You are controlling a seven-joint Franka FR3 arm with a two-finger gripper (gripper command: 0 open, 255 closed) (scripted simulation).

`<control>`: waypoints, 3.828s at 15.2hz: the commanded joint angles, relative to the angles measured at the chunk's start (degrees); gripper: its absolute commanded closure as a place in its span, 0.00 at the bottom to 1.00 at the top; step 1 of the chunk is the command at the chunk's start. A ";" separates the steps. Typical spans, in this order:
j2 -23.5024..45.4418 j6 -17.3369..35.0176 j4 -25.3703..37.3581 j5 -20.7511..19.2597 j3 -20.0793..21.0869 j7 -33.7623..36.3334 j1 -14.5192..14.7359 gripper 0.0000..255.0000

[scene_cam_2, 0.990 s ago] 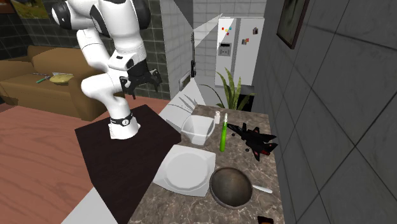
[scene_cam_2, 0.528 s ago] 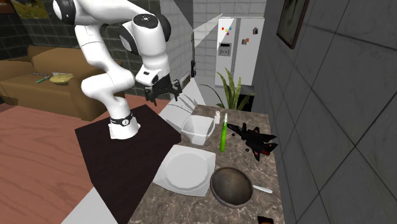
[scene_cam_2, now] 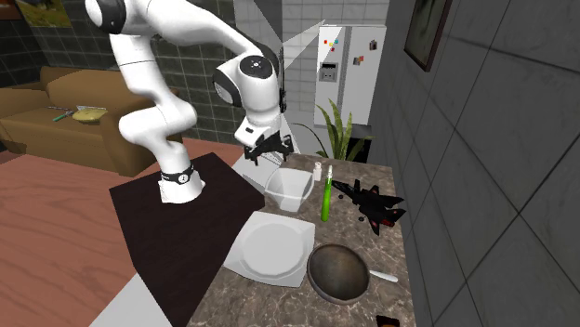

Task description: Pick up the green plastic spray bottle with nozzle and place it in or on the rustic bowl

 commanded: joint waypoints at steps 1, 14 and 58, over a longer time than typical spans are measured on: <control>4.57 2.58 2.06 0.92 1.21 2.83 0.36 0.00; 34.15 14.82 20.41 2.38 4.02 19.61 4.96 0.00; 39.40 13.93 28.18 2.75 4.25 27.30 7.95 1.00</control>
